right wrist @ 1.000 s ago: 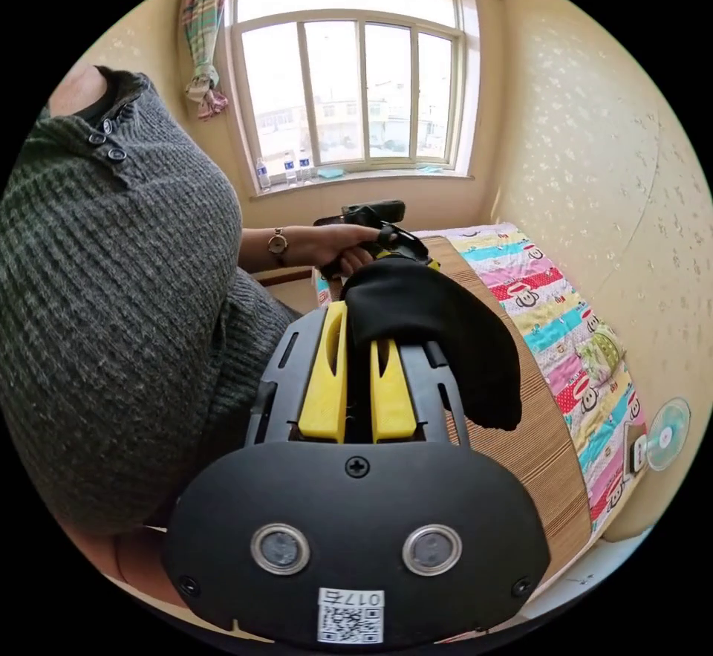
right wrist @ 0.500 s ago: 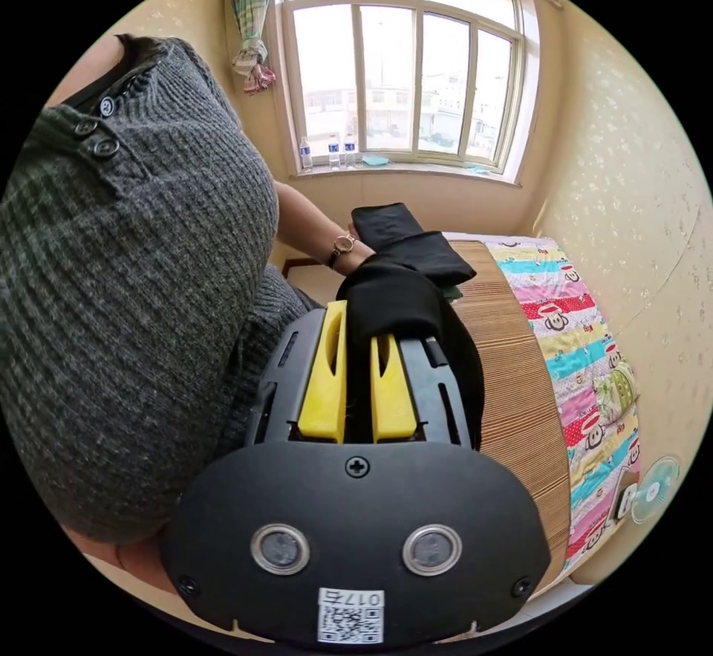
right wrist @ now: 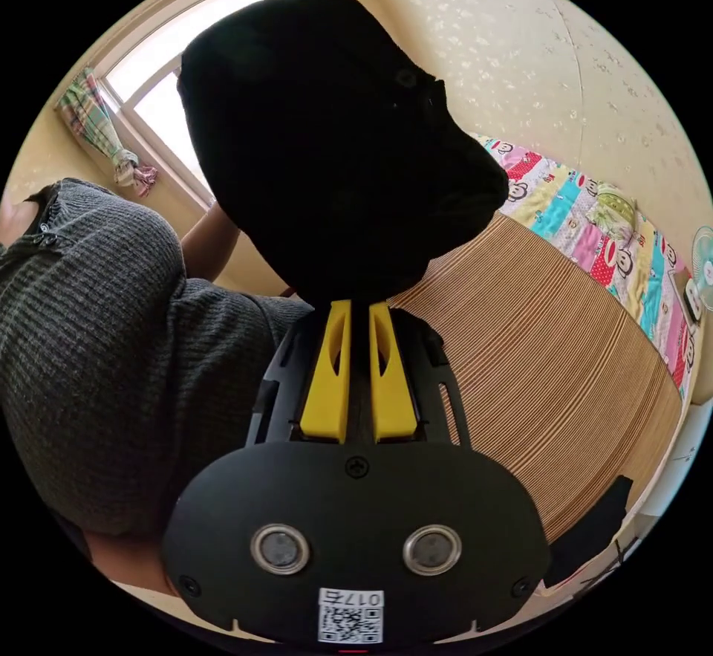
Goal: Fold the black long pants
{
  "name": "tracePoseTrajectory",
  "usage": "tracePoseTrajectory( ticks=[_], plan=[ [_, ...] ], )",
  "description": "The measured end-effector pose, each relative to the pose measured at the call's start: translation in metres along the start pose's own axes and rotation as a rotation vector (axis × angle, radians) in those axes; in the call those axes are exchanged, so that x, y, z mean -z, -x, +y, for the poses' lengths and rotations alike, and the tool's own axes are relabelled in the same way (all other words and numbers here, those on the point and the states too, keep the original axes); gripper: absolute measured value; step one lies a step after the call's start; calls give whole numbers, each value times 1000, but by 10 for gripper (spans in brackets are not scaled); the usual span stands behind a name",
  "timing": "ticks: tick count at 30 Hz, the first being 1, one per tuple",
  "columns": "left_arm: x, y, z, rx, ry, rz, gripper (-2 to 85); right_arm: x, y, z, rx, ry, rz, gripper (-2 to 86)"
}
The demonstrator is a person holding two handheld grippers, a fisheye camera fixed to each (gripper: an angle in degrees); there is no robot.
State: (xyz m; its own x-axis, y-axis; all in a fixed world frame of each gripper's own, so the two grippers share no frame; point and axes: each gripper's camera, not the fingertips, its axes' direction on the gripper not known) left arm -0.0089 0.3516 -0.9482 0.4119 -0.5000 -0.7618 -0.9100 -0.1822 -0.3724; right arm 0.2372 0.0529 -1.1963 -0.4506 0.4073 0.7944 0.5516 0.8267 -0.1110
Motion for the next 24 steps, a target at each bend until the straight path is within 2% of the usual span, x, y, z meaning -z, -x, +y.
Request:
tracePoseTrajectory(
  ticks=[4,8,11,12,13,15,19,20,22,24],
  plan=[
    [-28,-21,22,-58,-95,191,-7,13,-26,1,-3,-33,-160,55],
    [-54,-37,46,-112,-229,408,-7,19,-76,13,-42,51,-367,74],
    [-84,-47,52,-125,-228,515,-7,62,-118,34,-105,-213,-505,98],
    [-99,-48,54,-120,-213,546,-7,76,-134,41,-88,-340,-626,114],
    [-108,-49,55,-111,-201,552,-7,82,-153,43,-80,-437,-753,131],
    [-146,-49,65,-80,-152,571,-7,72,-184,33,-112,-482,-920,156],
    [-206,-44,85,-21,-80,664,-7,-3,-214,-29,-155,-305,-1138,232],
    [-219,-44,90,-3,-45,660,-7,-15,-211,-38,-145,-275,-1185,231],
    [-221,-49,94,22,-4,579,-7,-49,-185,-72,-52,-188,-1448,196],
    [-194,-72,93,3,1,439,-7,-37,-173,-85,63,-274,-1619,127]
  ],
)
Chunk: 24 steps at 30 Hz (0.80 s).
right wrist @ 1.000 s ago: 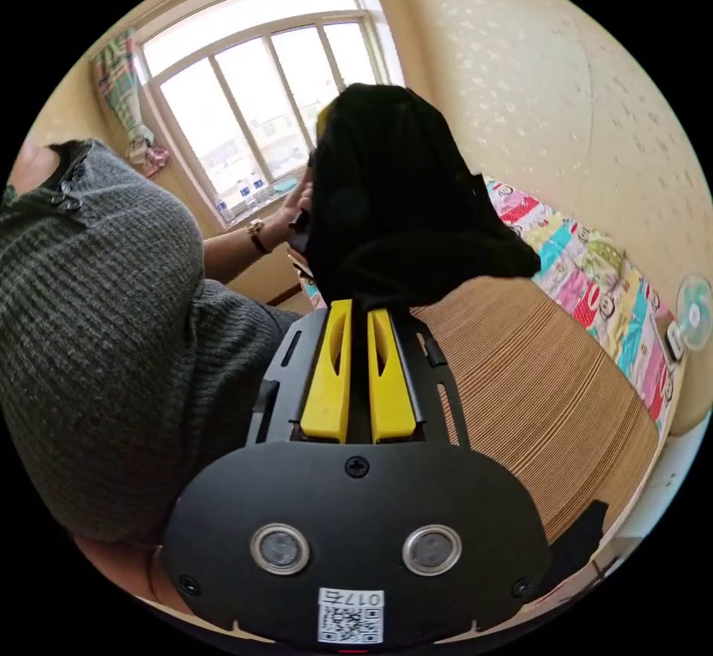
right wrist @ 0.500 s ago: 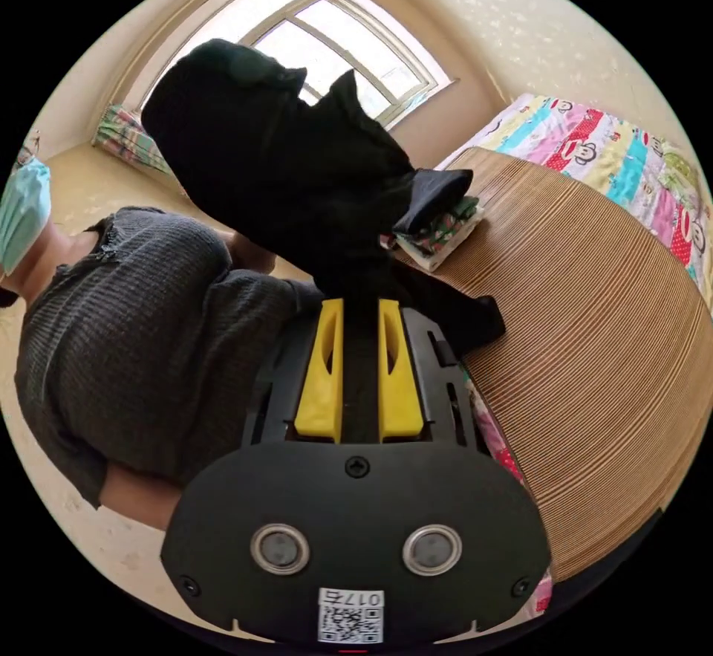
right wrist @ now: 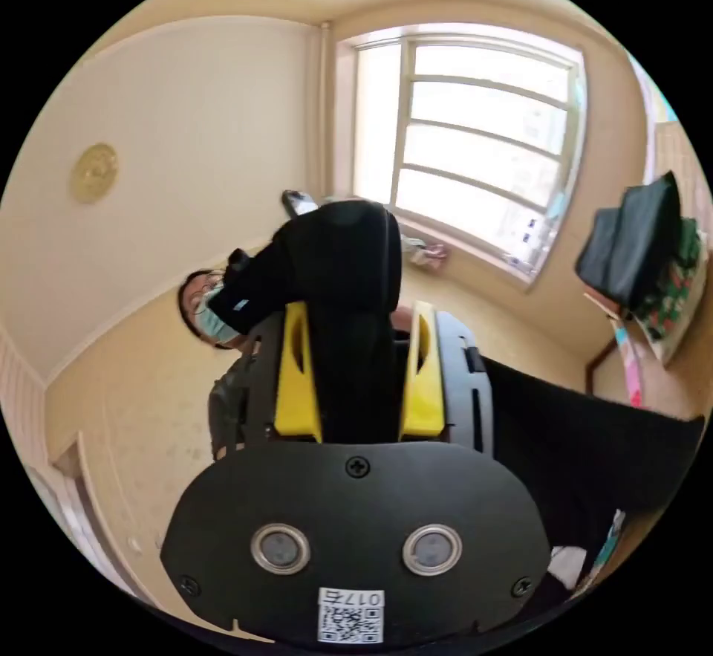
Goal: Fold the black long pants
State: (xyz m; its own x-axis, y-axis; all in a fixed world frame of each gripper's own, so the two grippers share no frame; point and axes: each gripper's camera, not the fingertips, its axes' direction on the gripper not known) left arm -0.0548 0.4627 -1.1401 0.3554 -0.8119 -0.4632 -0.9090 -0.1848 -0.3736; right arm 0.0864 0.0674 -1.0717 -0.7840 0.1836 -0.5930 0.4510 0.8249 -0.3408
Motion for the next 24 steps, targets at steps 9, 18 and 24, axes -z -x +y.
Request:
tracePoseTrajectory(
  ticks=[9,18,24],
  plan=[
    [24,-125,-39,165,314,-1272,-9,-58,304,-14,408,-157,1063,74],
    [-8,-66,-77,2,94,-1524,-10,-293,441,-14,864,-140,1778,73],
    [-49,-52,-138,-275,23,-1539,-10,-367,521,-15,1018,-122,1694,77]
  ],
)
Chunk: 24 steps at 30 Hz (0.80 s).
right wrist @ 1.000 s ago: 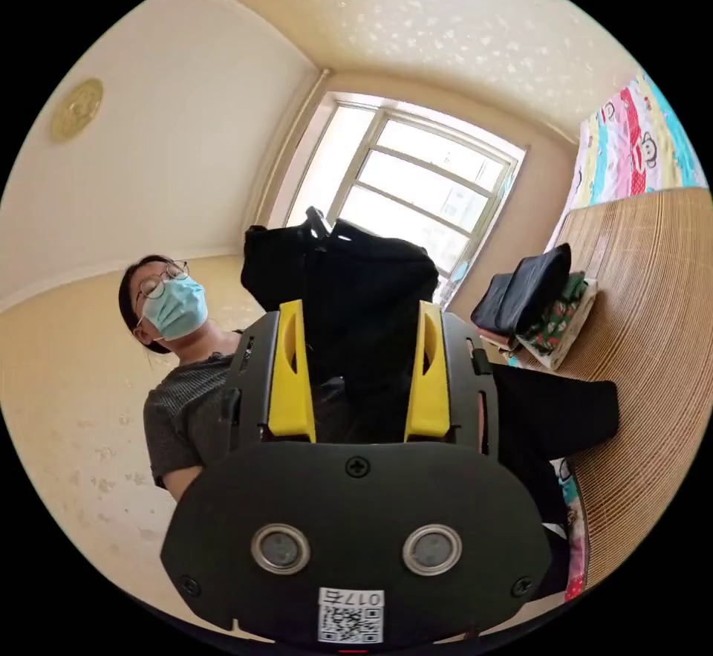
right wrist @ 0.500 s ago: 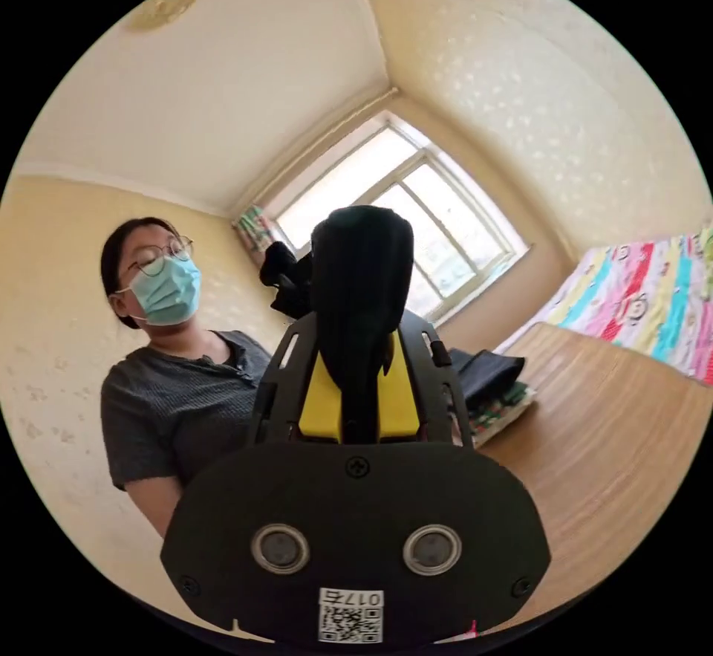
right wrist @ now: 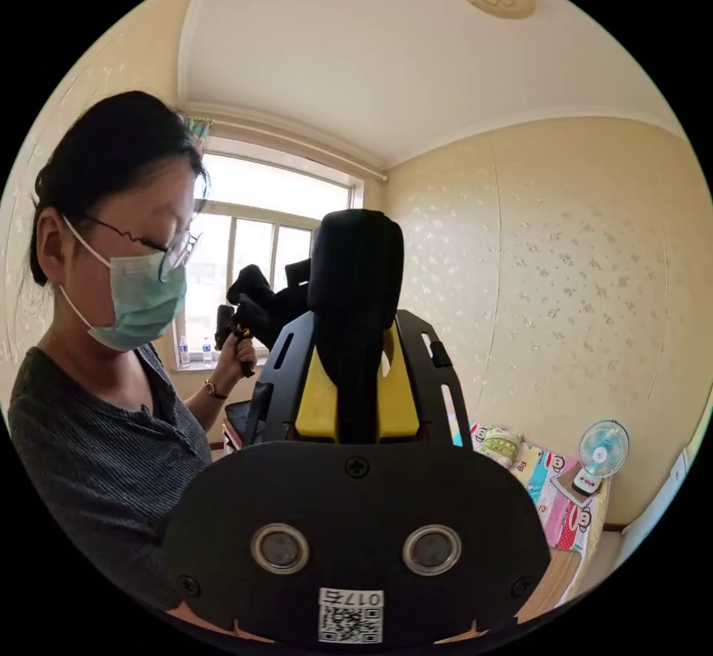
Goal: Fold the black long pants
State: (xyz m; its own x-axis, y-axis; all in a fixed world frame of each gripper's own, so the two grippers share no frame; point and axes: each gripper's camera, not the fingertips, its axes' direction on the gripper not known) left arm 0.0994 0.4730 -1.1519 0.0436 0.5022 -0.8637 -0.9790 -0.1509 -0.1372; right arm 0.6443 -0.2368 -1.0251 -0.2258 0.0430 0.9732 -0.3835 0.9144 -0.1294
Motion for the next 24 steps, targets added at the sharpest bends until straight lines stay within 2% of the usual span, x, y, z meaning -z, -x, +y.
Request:
tracePoseTrajectory(
  ticks=[4,7,8,10,12,13,15,16,17,18,19,21,22,24],
  plan=[
    [-26,0,-16,-16,-92,-123,-10,2,-22,-35,-82,3,-21,80],
    [-71,46,-28,43,-82,-226,-10,-24,-70,-42,-124,42,-10,80],
    [-103,86,-39,122,-12,-263,-10,-33,-86,-43,-144,58,-7,80],
    [-157,165,-55,273,60,-268,-9,-84,-171,-40,-243,98,31,80],
    [-249,289,-71,414,141,-343,-8,-145,-253,-37,-298,153,96,84],
    [-272,318,-74,417,177,-384,-7,-192,-312,-33,-335,193,153,89],
    [-344,432,-64,393,391,-533,0,-253,-400,-16,-458,249,198,99],
    [-351,453,-54,408,442,-574,3,-281,-446,1,-538,311,281,102],
    [-353,487,-25,475,518,-650,10,-288,-462,11,-573,340,342,101],
    [-346,510,8,516,574,-667,22,-293,-482,37,-629,344,459,100],
    [-341,518,27,519,602,-655,28,-292,-493,69,-664,318,483,95],
    [-308,545,126,569,765,-627,47,-301,-505,131,-662,360,352,89],
    [-298,551,154,608,823,-635,47,-312,-508,182,-659,464,246,85],
    [-242,567,278,807,1075,-676,50,-326,-502,273,-681,656,156,80]
  ],
)
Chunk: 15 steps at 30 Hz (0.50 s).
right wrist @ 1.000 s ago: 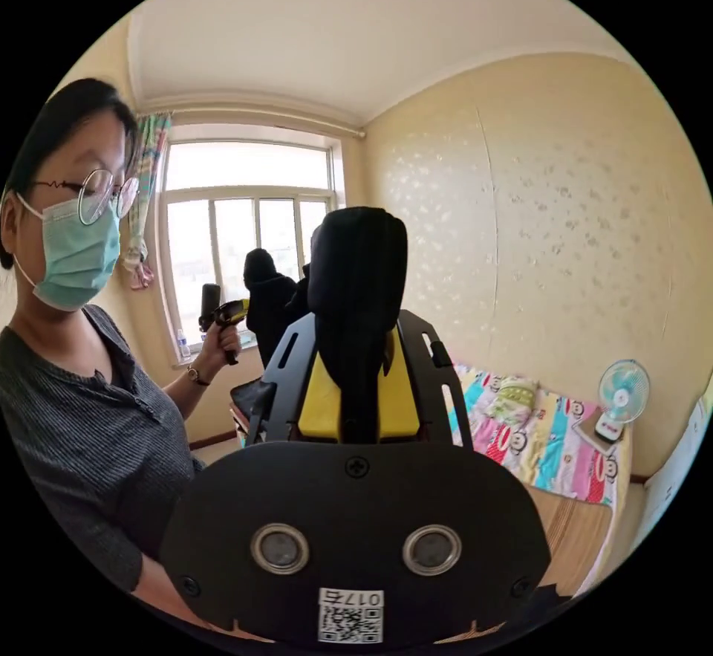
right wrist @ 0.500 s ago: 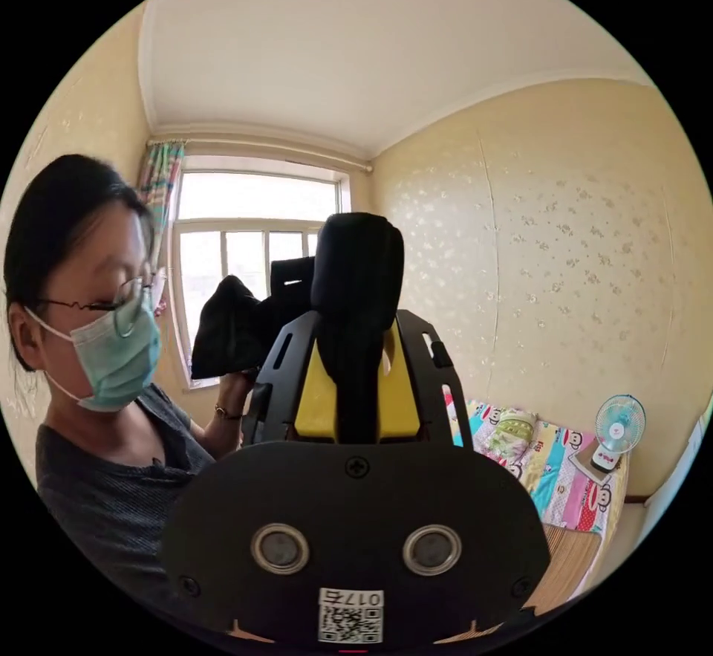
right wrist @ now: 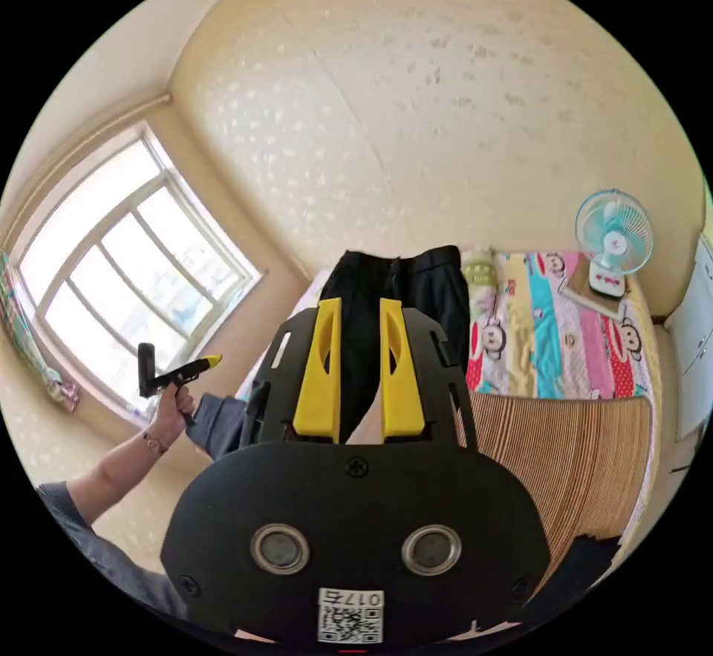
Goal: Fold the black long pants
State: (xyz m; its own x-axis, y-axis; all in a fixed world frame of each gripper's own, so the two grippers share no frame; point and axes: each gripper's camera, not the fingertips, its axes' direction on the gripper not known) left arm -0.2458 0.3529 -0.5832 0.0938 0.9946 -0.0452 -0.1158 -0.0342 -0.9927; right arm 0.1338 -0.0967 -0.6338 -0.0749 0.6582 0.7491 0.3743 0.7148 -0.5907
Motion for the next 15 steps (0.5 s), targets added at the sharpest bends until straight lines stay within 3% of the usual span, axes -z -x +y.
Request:
tracePoseTrajectory(
  ticks=[4,6,9,13,15],
  plan=[
    [-83,103,93,233,227,-75,51,-137,-78,168,-78,502,42,80],
    [-113,149,135,352,340,-64,57,-170,-98,236,-120,647,16,82],
    [-134,176,152,364,446,-99,69,-204,-119,321,-209,817,-19,91],
    [-126,196,127,354,411,-140,86,-224,-136,394,-324,954,95,122],
    [-101,223,101,411,270,-129,99,-231,-141,425,-379,1025,75,130]
  ],
)
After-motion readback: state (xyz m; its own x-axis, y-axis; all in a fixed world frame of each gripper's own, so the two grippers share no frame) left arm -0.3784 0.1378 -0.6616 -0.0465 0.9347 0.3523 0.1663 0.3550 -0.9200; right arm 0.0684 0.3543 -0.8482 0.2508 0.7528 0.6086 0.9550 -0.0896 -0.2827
